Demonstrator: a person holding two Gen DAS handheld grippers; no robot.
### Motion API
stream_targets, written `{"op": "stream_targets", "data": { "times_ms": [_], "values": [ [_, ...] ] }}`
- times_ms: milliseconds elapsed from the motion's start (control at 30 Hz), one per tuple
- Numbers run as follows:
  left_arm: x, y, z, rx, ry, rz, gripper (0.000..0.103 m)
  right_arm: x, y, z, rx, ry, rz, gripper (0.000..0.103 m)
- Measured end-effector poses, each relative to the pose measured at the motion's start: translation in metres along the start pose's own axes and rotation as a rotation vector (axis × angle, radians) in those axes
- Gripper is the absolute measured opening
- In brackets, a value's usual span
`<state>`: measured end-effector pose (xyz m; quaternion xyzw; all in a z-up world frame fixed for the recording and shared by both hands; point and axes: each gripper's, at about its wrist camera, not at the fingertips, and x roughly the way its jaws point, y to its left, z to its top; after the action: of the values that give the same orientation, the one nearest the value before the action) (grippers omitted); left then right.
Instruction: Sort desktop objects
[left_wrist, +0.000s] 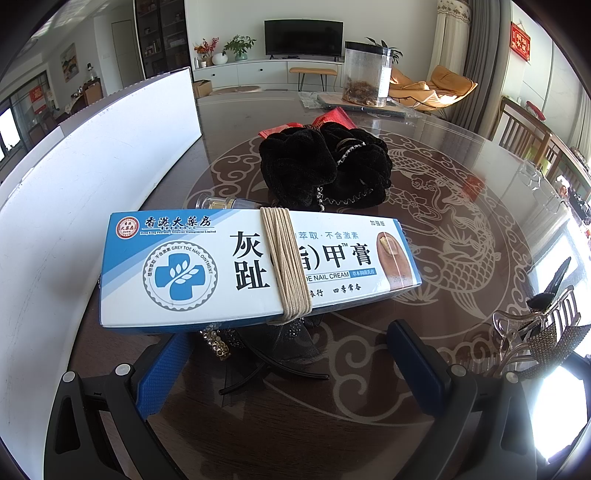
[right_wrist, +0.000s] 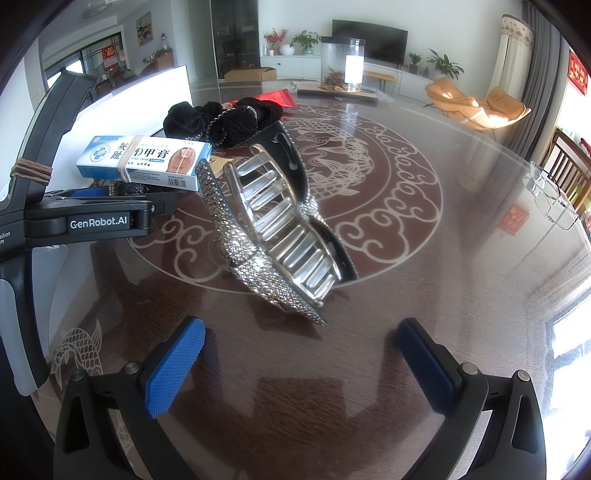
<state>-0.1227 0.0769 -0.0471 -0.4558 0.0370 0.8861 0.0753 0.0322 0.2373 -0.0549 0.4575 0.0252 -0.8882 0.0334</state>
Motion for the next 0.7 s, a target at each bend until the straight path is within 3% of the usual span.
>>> {"op": "stream_targets", "data": {
  "times_ms": [700],
  "values": [
    [-0.0028,0.0004,-0.0026,0.008,0.007,-0.005,0.103,-0.0013,0.0003,-0.0011,0.000,0.000,0.000,0.103]
  ]
}}
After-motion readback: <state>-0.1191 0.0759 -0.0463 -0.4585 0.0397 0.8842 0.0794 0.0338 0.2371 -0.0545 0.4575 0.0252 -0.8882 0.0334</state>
